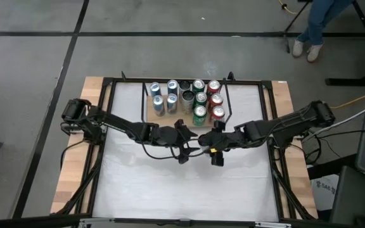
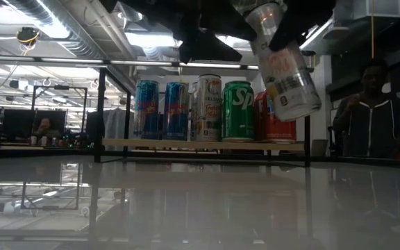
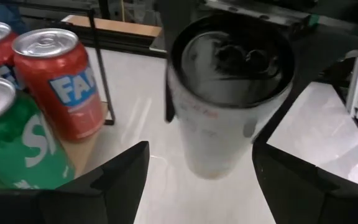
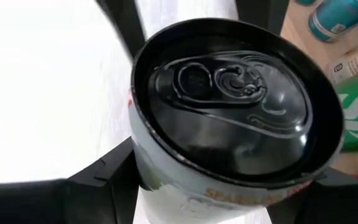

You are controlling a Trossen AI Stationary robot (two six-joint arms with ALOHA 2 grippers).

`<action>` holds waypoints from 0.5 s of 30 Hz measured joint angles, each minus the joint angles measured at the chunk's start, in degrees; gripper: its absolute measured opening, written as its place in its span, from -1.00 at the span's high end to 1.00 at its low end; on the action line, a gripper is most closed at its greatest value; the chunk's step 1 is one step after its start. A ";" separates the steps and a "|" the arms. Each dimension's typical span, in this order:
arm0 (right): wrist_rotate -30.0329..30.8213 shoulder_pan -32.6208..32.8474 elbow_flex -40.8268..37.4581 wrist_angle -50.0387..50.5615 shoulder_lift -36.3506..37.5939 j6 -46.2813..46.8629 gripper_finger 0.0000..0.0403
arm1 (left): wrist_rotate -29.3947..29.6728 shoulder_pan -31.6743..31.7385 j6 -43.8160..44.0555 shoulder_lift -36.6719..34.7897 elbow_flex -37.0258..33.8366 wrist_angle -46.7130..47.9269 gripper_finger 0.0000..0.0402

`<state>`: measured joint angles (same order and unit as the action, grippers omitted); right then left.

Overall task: Sort soda cans
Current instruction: Put the white-yellow soda can on the shelf and align with the other white-yellow soda cans

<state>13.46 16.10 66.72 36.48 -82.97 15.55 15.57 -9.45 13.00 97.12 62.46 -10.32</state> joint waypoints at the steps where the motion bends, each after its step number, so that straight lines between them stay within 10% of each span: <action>1: 0.04 0.00 0.00 -0.58 -0.32 0.00 -0.22 | -0.07 -0.05 -0.02 0.00 0.00 0.00 -0.38; 15: 1.37 0.07 0.00 -2.81 -0.90 0.48 -0.22 | 0.35 -1.34 -2.95 0.09 -0.02 -7.22 -0.38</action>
<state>14.83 16.16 66.72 33.67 -83.88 16.03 15.92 -10.79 10.05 97.21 62.43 -17.54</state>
